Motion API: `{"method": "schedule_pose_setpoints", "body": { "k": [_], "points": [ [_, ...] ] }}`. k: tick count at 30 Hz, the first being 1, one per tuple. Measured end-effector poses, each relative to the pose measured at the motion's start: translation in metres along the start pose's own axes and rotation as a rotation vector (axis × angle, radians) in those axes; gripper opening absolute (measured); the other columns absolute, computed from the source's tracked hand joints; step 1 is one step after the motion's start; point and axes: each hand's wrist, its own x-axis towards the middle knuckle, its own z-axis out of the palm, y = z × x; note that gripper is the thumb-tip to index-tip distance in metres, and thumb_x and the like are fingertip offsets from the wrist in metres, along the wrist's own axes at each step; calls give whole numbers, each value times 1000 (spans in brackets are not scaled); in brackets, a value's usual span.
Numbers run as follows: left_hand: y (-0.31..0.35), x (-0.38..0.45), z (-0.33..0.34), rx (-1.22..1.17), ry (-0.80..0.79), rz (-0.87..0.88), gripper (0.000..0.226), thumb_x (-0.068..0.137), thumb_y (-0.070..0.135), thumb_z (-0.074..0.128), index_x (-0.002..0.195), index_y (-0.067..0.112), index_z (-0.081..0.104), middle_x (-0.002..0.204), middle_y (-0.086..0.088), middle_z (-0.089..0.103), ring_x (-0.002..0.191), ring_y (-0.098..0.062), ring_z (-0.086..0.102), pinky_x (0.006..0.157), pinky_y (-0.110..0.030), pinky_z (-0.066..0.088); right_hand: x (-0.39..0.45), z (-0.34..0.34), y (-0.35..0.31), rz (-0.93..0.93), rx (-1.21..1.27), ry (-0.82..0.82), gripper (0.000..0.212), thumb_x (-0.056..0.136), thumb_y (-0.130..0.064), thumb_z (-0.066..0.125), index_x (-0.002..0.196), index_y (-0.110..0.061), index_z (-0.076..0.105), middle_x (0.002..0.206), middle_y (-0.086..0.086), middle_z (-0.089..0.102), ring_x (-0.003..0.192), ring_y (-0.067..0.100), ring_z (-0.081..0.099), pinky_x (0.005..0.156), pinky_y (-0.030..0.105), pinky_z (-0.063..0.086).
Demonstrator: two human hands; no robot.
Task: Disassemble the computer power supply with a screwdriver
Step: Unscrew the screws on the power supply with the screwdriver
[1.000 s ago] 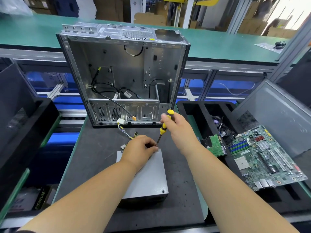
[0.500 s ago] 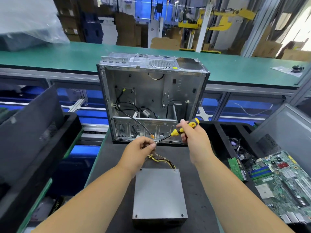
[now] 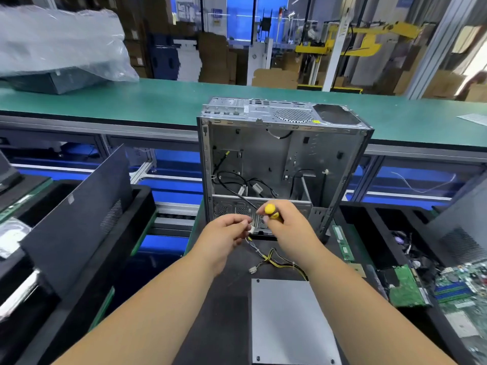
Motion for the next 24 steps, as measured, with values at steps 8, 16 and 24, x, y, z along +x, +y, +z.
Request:
{"method": "schedule_pose_setpoints", "body": {
  "k": [8, 16, 24],
  "points": [
    [3, 0, -2, -102, -139, -96, 13, 93, 4, 61, 105, 6, 65, 64, 3, 67, 60, -5, 64, 61, -17, 51, -6, 12, -7, 62, -5, -25, 7, 84, -28, 78, 85, -33, 73, 87, -15, 71, 87, 1, 65, 81, 25, 54],
    [-17, 0, 17, -14, -248, -88, 9, 96, 8, 60, 103, 6, 66, 83, -5, 75, 77, -12, 71, 68, -18, 56, -26, -14, 13, 81, -140, 56, 12, 80, -21, 80, 78, -29, 72, 80, -12, 70, 82, 3, 63, 75, 24, 51],
    [-42, 2, 59, 419, -143, 43, 12, 93, 20, 66, 98, 30, 69, 104, 2, 70, 99, -10, 65, 85, -25, 52, -28, -74, 90, 342, -354, 68, 6, 86, -23, 74, 81, -25, 71, 82, -6, 68, 77, 12, 60, 61, 24, 43]
  ]
}}
